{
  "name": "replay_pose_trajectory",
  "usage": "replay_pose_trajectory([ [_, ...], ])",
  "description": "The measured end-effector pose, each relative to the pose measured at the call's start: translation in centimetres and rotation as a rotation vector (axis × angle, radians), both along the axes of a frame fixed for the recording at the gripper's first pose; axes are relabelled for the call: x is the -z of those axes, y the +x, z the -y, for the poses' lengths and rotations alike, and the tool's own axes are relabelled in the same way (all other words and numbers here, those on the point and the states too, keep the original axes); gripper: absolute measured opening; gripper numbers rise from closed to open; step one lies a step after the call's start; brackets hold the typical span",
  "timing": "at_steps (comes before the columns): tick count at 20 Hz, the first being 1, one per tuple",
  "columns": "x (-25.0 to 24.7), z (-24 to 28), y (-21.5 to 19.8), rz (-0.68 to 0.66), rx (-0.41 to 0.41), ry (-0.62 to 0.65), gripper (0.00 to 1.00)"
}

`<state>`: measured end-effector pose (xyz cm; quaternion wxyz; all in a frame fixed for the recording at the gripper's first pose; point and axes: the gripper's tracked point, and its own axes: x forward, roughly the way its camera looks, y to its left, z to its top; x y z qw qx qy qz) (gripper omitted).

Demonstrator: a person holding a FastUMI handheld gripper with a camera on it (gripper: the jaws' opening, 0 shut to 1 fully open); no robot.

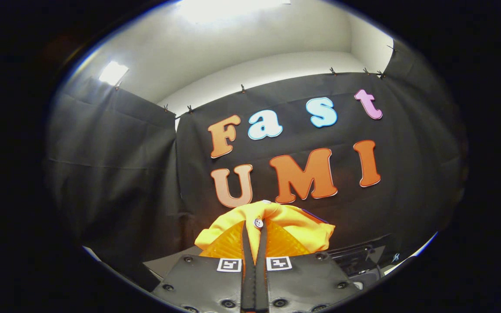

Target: Put the clothes into the washing machine and then close the washing machine lid.

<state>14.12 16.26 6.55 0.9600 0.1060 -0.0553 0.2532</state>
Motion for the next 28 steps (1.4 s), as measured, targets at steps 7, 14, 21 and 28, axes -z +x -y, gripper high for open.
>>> replay_pose_trajectory([
  [7,4.1,10.1,3.0,-0.025,0.021,-0.037,0.07],
  [14,12.0,16.1,6.1,-0.152,0.030,-0.045,0.07],
  [21,19.0,16.7,9.4,-0.219,0.034,-0.065,0.07],
  [28,27.0,15.2,12.9,-0.351,0.021,-0.112,0.07],
])
